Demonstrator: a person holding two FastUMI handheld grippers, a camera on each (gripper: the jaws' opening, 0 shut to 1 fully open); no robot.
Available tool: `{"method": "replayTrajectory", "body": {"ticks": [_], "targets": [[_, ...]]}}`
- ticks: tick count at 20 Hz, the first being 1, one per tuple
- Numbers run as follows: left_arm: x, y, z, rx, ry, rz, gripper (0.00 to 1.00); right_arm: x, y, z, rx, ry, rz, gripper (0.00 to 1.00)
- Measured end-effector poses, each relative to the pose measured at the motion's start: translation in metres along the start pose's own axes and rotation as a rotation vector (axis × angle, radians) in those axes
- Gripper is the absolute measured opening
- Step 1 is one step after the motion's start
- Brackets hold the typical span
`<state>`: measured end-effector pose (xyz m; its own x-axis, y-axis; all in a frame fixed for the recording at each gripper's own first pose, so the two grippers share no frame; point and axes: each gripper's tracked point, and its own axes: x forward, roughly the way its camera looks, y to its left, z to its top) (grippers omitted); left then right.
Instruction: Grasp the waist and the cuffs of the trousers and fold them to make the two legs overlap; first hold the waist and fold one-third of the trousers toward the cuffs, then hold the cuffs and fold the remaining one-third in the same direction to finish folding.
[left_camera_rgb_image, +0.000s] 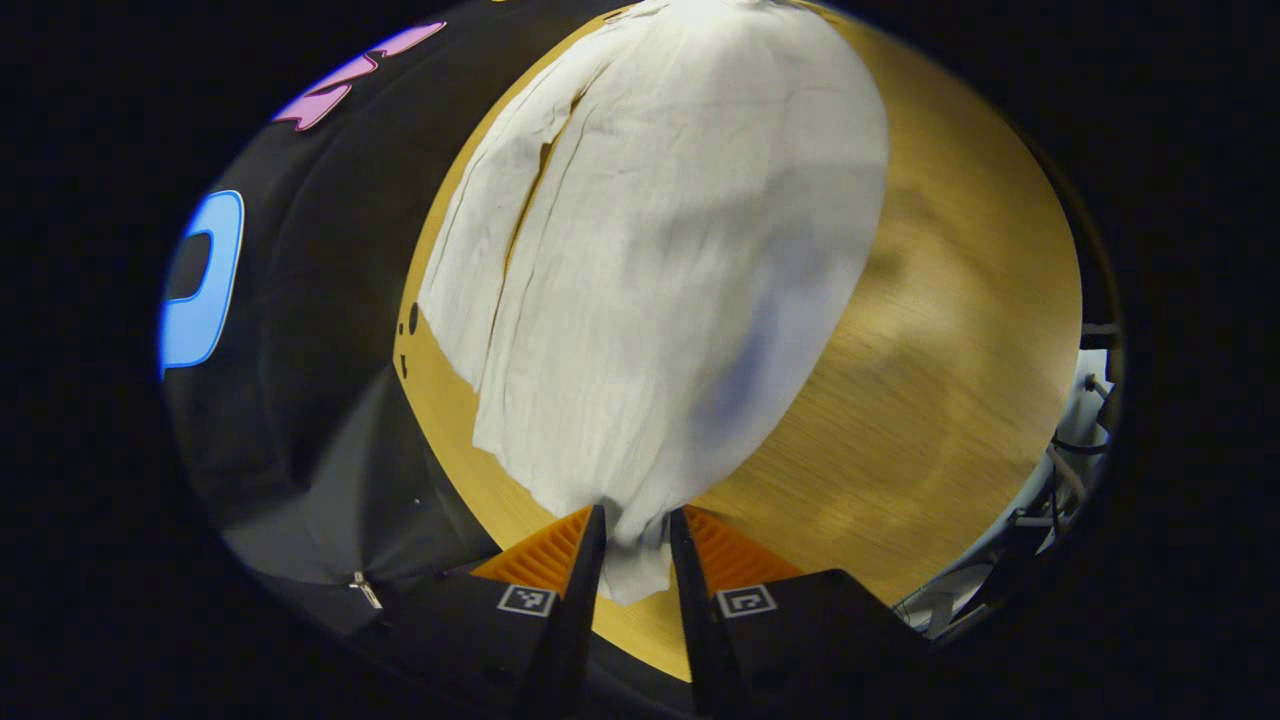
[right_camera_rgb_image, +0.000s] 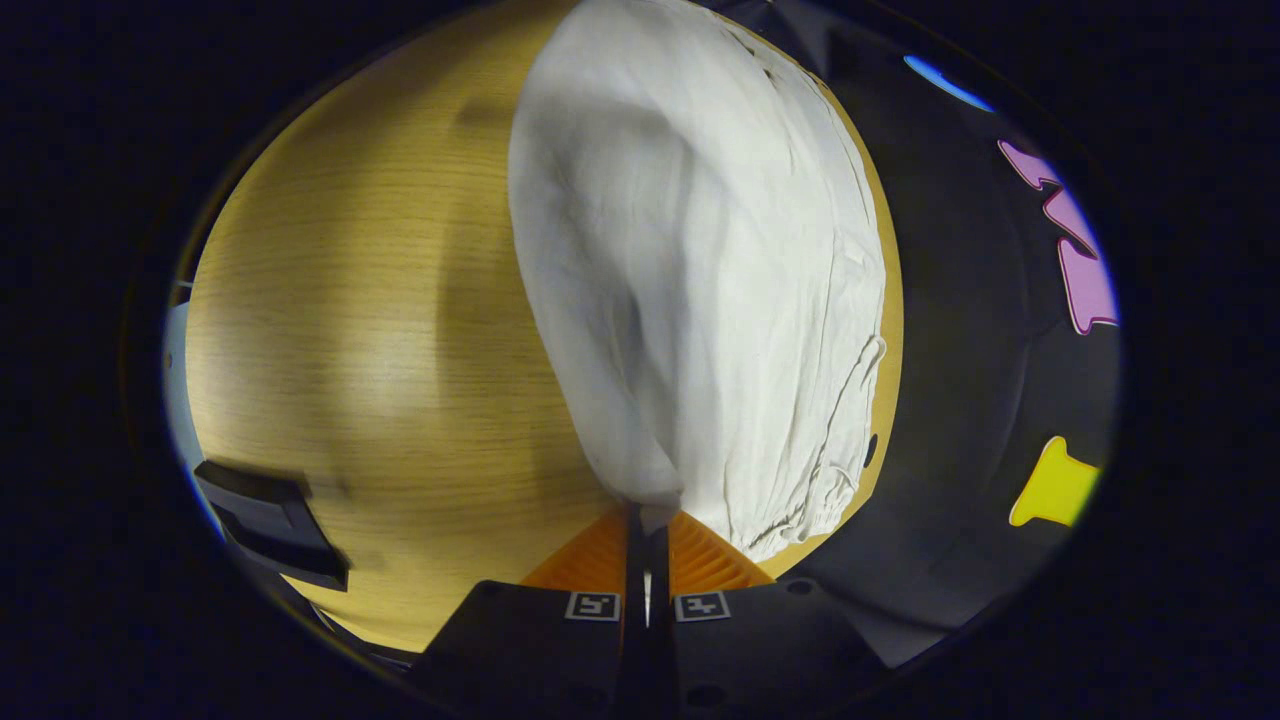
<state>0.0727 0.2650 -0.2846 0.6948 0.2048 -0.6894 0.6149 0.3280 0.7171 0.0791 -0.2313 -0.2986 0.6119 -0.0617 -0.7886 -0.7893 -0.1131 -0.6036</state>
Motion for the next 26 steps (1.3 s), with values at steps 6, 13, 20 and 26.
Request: {"method": "replayTrajectory", "body": {"ticks": [6, 13, 20, 26], "targets": [[0.002, -0.005, -0.001, 0.038, 0.028, -0.007, 0.13, 0.002, -0.002, -0.002, 0.053, -0.010, 0.012, 0.05], [-0.013, 0.018, 0.012, -0.115, -0.009, 0.055, 0.06, -0.009, -0.023, -0.011, 0.182, -0.018, -0.031, 0.05], [-0.031, 0.103, 0.032, -0.260, -0.083, 0.200, 0.06, -0.030, -0.086, -0.009, 0.393, -0.039, -0.187, 0.05], [-0.034, 0.181, 0.069, -0.344, -0.157, 0.329, 0.06, -0.034, -0.153, -0.010, 0.582, -0.077, -0.288, 0.05]]}}
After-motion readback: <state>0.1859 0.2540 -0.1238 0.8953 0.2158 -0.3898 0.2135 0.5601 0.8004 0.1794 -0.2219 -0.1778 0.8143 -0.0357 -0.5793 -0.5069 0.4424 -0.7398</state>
